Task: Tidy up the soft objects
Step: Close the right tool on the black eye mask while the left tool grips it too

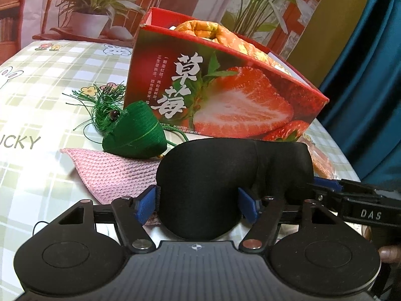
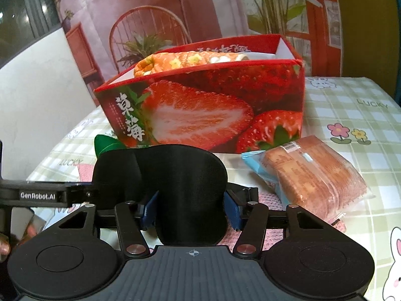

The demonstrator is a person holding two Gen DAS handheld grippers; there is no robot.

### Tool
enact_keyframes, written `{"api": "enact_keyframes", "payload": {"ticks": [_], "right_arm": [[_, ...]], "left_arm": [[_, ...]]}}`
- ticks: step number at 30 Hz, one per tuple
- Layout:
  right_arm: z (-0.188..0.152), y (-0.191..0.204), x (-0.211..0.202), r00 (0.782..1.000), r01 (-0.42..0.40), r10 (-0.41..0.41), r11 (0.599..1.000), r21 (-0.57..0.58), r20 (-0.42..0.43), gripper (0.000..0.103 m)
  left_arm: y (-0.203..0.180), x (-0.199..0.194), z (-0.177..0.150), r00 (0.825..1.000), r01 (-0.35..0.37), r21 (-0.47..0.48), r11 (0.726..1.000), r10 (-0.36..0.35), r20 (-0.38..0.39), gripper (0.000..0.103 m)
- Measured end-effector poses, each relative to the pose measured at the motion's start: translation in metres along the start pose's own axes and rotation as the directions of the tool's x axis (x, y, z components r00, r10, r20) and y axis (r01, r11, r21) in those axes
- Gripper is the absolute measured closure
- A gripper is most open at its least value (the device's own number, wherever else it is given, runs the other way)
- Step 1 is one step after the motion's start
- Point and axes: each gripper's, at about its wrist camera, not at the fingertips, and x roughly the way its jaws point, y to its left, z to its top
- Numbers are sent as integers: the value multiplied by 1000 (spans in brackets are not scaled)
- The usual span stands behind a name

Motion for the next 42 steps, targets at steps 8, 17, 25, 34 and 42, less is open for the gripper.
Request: {"api": "enact_keyframes", "payload": {"ticks": [8, 17, 25, 34, 42], "right_arm": [[-2, -4, 0, 1000, -9, 9, 1000, 11, 6, 52], [-6, -12, 8, 1000, 1, 0, 999, 48, -8, 51], [-4, -10, 4, 1000, -5, 5, 999, 43, 13, 74], [18, -3, -17, 995, -37, 36, 999, 16, 97, 90], [55, 1, -42, 979, -61, 64, 998, -24, 195, 91]], "left_arm": [[0, 5, 2, 1000, -12, 10, 1000, 12, -12, 33], [2, 11, 3, 1000, -7, 17, 1000, 8, -19, 32], [2, -4, 8, 999, 25, 12, 1000, -25, 34, 60], [-21, -34, 29, 987, 70, 115, 991, -86, 135, 84], [-35, -58, 67, 966, 77, 145, 986, -110, 234, 85]]}}
